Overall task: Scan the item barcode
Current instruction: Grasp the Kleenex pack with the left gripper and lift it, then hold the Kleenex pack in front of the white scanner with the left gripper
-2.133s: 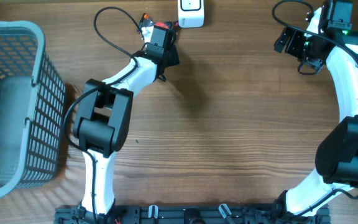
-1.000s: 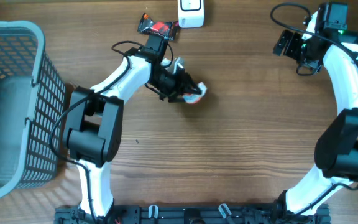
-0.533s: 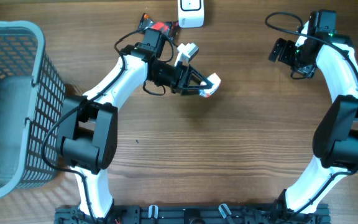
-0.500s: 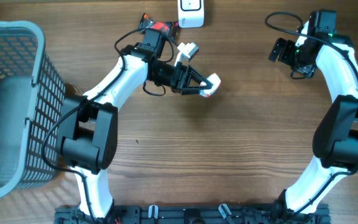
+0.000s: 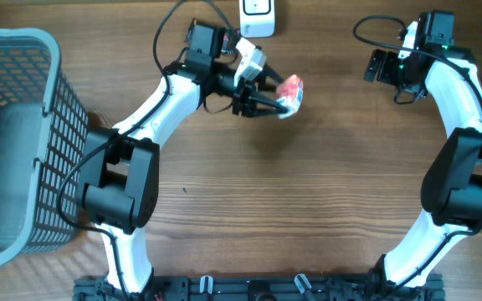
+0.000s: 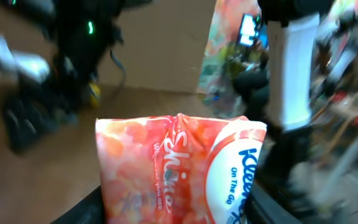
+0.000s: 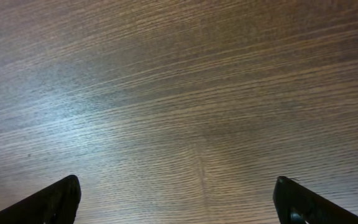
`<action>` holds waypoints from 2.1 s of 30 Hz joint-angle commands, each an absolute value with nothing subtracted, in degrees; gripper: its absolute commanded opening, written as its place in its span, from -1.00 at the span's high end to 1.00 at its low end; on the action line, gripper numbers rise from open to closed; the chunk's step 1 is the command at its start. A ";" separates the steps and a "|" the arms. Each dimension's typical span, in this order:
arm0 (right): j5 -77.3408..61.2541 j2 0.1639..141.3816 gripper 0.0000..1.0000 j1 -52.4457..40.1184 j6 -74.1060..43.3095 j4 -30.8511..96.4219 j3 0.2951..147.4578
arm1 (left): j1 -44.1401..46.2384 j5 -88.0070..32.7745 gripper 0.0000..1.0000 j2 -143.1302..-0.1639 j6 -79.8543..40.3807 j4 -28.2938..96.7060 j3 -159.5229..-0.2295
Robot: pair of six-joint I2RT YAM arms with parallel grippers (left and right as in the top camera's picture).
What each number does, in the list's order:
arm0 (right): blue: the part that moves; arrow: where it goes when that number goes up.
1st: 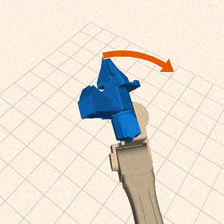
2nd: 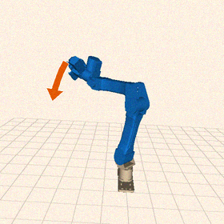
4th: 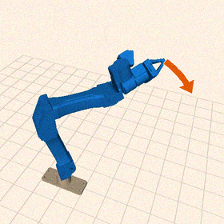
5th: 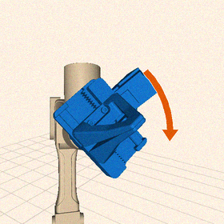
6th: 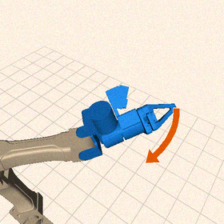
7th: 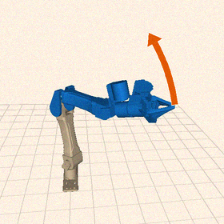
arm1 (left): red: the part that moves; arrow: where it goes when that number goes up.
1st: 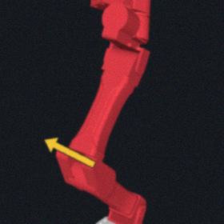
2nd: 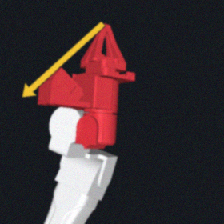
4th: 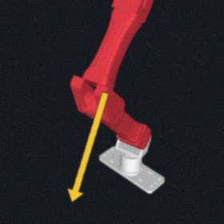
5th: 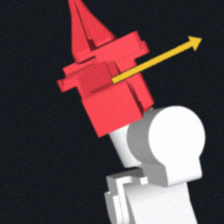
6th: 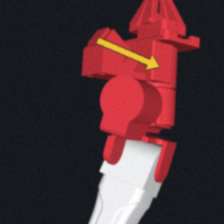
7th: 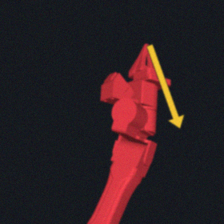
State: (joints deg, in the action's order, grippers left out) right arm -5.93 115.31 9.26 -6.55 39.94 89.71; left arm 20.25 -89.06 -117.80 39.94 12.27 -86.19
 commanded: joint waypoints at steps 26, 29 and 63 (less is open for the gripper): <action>-4.32 116.27 -1.00 8.95 -3.01 40.07 89.49 | 16.34 -90.35 0.12 -116.55 26.44 -16.10 -86.43; -4.32 116.27 -1.00 8.95 -3.01 39.90 89.49 | 16.34 -90.35 0.12 -116.55 23.62 -16.08 -86.43; -8.73 116.29 -1.00 8.86 -4.67 39.38 89.49 | 18.52 -27.20 0.31 -116.57 -27.42 2.04 -87.29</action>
